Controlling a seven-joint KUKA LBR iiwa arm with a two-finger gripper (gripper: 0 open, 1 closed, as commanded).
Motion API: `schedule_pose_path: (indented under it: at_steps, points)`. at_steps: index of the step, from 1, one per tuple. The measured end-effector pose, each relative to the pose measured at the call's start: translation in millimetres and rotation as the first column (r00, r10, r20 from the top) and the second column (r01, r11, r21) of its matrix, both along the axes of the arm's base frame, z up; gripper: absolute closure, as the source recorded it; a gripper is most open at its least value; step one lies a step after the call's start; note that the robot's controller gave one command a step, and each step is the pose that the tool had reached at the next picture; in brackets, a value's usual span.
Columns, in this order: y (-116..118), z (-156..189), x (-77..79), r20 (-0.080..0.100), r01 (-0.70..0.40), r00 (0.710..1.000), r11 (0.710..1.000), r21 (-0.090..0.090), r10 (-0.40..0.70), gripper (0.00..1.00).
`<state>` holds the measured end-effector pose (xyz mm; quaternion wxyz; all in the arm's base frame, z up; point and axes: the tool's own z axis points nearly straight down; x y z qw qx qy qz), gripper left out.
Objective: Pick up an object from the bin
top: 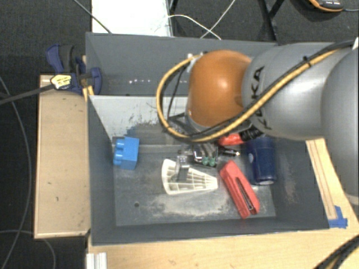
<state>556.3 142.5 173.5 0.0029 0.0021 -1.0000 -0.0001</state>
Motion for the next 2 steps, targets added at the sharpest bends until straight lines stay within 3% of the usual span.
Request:
schedule_pose_path:
  at_steps: [1, 2]
  points:
    - [-0.9, 4.9, 1.8, 0.008, 0.007, 1.0, 1.0, 0.001, -0.007, 0.0]
    - [-65.8, -103.5, -30.2, 0.004, -0.019, 1.0, 1.0, 0.001, 0.019, 0.0]
